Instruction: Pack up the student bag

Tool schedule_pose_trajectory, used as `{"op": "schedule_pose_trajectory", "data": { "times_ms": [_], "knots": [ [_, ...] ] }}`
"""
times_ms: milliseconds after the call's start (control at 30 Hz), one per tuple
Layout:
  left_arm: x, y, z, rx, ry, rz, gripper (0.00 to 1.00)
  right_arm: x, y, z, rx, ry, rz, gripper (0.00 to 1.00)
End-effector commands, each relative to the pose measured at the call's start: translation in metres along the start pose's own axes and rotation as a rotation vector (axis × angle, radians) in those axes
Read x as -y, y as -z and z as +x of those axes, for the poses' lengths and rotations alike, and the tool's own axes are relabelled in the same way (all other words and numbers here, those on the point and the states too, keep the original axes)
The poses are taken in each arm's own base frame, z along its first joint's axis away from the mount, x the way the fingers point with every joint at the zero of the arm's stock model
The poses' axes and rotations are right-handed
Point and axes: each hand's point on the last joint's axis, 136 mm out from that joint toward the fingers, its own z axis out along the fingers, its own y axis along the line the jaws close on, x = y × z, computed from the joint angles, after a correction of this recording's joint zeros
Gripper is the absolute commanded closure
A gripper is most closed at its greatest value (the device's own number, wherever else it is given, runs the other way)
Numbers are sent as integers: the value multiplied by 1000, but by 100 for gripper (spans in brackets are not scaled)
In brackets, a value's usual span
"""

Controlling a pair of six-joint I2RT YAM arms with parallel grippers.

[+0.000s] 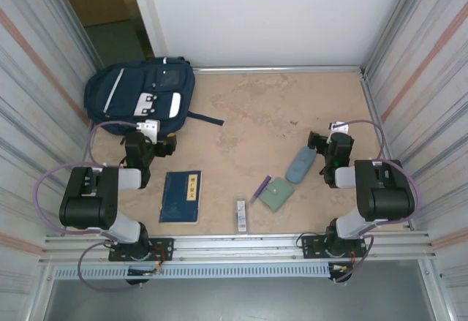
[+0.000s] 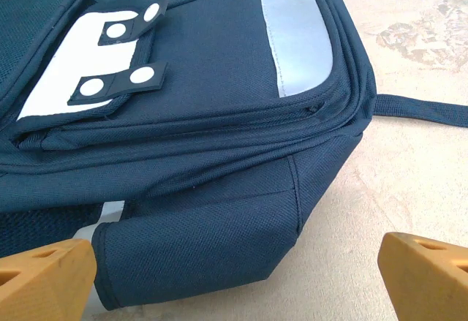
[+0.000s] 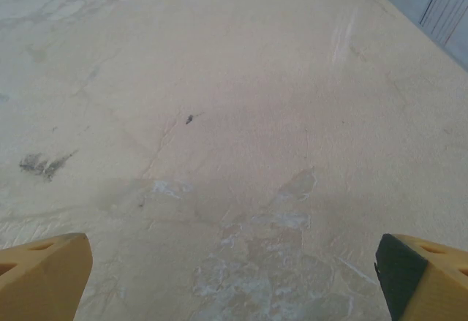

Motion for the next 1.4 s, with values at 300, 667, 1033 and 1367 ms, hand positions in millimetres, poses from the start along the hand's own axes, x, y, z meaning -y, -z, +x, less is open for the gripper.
{"op": "schedule_pose_trajectory", "data": {
  "times_ms": [300, 667, 1033, 1367],
  "knots": [
    [-4, -1, -5, 13, -1, -10, 1, 1, -2, -14, 33, -16, -1, 1],
    [-4, -1, -4, 11, 4, -3, 1, 2, -2, -12, 26, -26, -16, 1],
    [-5, -1, -5, 13, 12, 5, 1, -6, -3, -20, -2, -16, -65, 1],
    [-3, 11, -31, -5, -52, -83, 1, -15, 32, -53, -29, -32, -53, 1]
  ]
}}
